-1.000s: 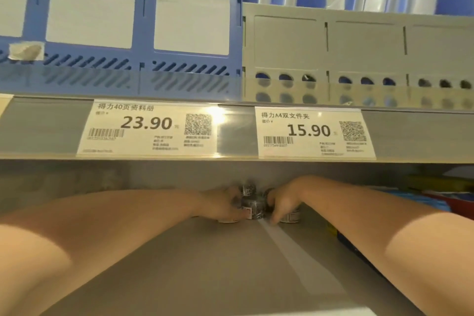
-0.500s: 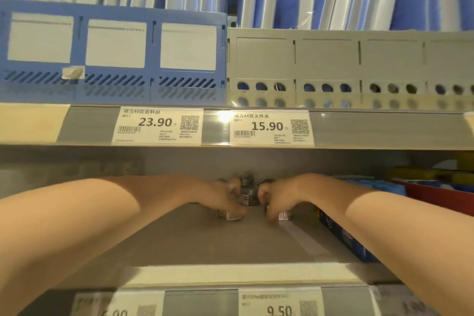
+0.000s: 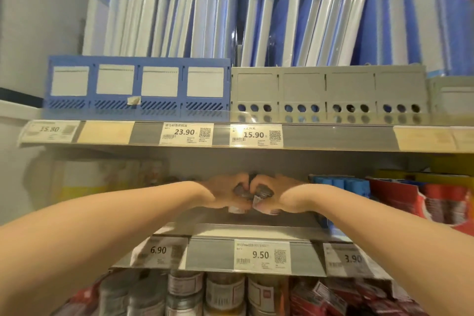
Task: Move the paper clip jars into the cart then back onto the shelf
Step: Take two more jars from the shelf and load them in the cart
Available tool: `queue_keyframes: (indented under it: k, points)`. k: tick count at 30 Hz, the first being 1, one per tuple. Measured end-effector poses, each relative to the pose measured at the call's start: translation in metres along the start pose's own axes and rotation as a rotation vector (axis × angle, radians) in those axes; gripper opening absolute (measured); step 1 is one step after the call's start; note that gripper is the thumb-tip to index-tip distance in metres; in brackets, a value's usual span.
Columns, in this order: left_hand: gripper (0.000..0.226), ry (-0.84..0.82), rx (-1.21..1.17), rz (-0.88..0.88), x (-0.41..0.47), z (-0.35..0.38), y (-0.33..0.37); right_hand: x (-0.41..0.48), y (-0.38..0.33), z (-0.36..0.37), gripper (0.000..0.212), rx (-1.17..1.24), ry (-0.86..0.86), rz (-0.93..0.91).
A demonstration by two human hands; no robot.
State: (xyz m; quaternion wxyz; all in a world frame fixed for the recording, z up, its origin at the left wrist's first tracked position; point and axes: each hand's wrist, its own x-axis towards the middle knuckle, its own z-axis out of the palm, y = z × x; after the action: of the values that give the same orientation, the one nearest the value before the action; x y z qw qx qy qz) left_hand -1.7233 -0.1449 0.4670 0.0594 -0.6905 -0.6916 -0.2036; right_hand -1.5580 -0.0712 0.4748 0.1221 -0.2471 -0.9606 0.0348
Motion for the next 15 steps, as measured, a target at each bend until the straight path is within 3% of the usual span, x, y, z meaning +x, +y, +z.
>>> queue_keyframes:
  k: [4, 9, 15]
  points:
    - [0.031, 0.033, -0.076, -0.074, -0.032, -0.015, 0.027, -0.043, -0.02, -0.015, 0.035, 0.027, 0.098, 0.071]
    - [0.024, 0.132, -0.16, 0.111, -0.101, -0.027, 0.073, -0.118, -0.06, -0.016, 0.05, 0.016, 0.158, 0.086]
    - [0.025, 0.046, -0.206, 0.204, -0.189, -0.014, 0.121, -0.228, -0.113, 0.003, 0.047, 0.04, 0.156, 0.161]
